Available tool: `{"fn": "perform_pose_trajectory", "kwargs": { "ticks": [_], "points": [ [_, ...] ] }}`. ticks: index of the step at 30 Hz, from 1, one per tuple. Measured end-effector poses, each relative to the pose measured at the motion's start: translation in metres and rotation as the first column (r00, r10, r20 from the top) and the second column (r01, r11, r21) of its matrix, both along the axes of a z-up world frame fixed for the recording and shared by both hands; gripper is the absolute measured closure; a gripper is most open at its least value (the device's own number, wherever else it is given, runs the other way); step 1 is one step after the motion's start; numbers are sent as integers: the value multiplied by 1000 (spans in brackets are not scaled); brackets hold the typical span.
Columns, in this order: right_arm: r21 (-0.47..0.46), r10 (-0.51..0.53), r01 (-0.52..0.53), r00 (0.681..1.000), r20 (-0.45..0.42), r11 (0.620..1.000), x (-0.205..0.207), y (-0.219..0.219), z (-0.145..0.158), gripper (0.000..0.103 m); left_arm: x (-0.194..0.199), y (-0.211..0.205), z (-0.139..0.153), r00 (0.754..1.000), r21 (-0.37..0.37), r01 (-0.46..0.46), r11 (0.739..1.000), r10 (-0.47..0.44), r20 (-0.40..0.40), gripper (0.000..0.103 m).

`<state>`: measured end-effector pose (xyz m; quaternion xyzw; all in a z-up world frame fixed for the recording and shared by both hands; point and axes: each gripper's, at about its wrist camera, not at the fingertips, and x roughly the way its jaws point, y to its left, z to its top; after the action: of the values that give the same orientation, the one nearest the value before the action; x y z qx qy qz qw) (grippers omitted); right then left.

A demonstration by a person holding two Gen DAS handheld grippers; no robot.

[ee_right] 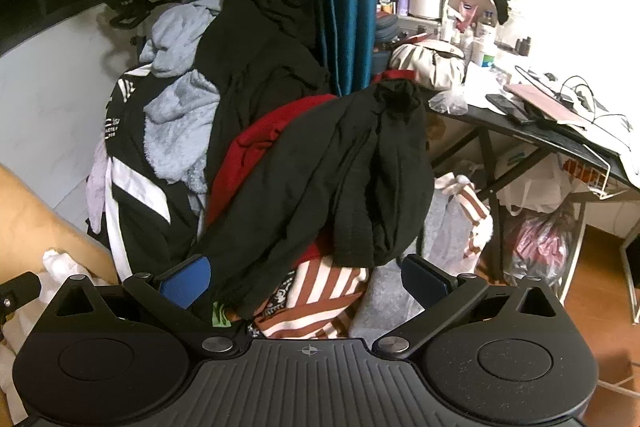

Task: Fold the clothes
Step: 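Move both open grippers toward the black hoodie on the pile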

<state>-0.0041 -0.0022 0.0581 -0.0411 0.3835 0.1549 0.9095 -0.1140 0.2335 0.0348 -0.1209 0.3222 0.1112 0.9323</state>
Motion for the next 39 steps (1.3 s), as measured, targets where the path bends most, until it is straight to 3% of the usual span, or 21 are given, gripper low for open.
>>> {"fn": "perform_pose_trajectory", "kwargs": {
  "ticks": [11,20,26,35,39],
  "points": [
    [35,-103,105,994,-46,994,32,-37,-18,1,42,-30,-5,998,34,48,998,-47,-53,1],
    [69,-225,230,971,-77,971,73,-97,-34,1,100,-82,-14,989,57,116,992,-110,-95,1],
    [110,-291,302,951,-107,947,109,-144,-37,1,136,-119,-2,988,75,123,990,-115,-102,1],
    [155,-263,270,963,-62,950,151,-188,-37,1,181,-167,-4,987,113,136,984,-125,-104,1],
    [163,-256,266,963,-80,950,170,-200,-40,1,193,-169,-6,992,76,90,993,-82,-101,1]
  ]
}}
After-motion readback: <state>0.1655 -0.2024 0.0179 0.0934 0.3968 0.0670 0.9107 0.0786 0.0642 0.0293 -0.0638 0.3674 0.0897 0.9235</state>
